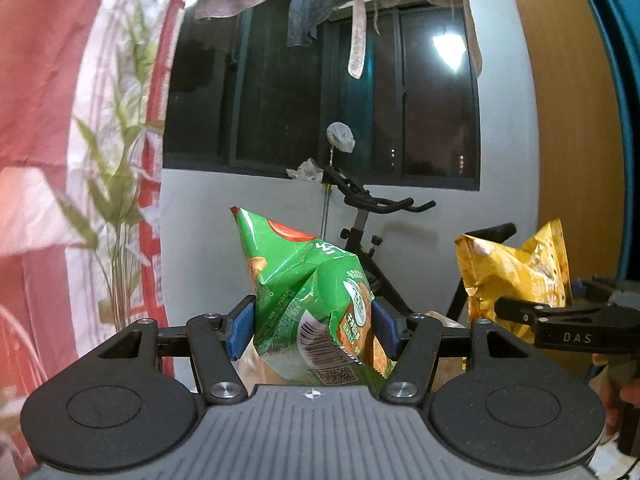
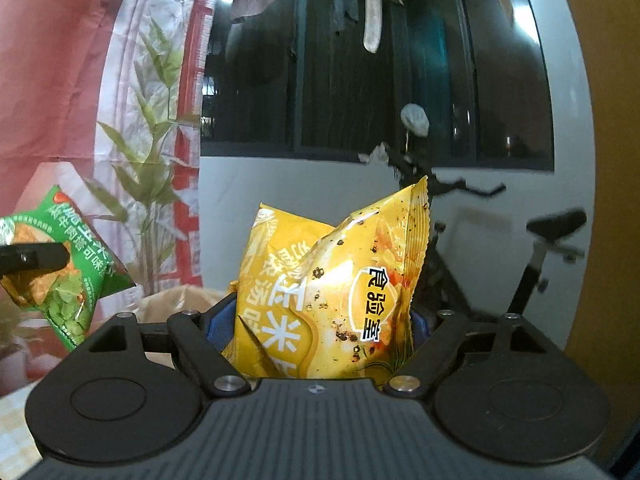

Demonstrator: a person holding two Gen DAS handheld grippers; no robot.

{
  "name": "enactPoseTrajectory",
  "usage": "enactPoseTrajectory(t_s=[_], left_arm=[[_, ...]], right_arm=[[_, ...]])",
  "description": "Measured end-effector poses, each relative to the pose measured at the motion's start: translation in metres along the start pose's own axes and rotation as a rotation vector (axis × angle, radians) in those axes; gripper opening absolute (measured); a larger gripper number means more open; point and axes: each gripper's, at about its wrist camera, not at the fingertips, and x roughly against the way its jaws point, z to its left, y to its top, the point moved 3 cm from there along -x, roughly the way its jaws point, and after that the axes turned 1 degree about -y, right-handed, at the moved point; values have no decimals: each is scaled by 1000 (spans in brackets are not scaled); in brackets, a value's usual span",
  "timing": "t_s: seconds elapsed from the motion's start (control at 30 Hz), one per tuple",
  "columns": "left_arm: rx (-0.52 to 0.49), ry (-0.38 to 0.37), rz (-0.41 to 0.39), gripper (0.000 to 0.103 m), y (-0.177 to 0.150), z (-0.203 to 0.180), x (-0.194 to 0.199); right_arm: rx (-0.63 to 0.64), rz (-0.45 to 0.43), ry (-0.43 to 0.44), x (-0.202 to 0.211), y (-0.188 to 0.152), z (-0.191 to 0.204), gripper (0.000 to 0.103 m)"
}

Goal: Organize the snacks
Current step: 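Lift both bags over the cardboard box and open both grippers to drop them in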

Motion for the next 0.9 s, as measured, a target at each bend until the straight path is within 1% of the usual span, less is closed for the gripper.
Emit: enactPoseTrajectory(t_s=[0.07, 0.13, 0.23, 0.37, 0.5, 0.57, 0.67, 0.73, 0.8, 0.83, 0.9], left_arm=[[-16, 14, 10, 64, 2, -1, -16], [-9, 23, 36, 64, 1, 1, -32], [-3, 29, 67, 64, -1, 4, -53], [-31, 36, 102, 64, -6, 5, -76], [-13, 35, 163, 66, -15, 8, -93], [-3, 46, 186, 67, -20, 10, -98], [-21, 52, 204, 68, -25, 8, -103], [-25, 51, 216, 71, -26, 9, -104], [-14, 45, 214, 82, -24, 13, -105], [-9, 46, 208, 86, -22, 15, -105], [-8, 53, 201, 87, -20, 16, -103]], right_arm=[[29, 0, -3, -16, 2, -1, 82], [46, 21, -5, -32, 0, -3, 82], [64, 74, 2, -57, -4, -4, 82], [58, 151, 18, -84, -14, -4, 82], [47, 220, 27, -101, -26, -4, 82], [49, 241, 35, -105, -30, -4, 82], [36, 262, 56, -107, -34, -5, 84], [39, 260, 58, -107, -34, -4, 86], [33, 276, 64, -107, -35, -4, 86], [31, 285, 66, -108, -36, -4, 86], [25, 297, 73, -107, -36, -5, 90]])
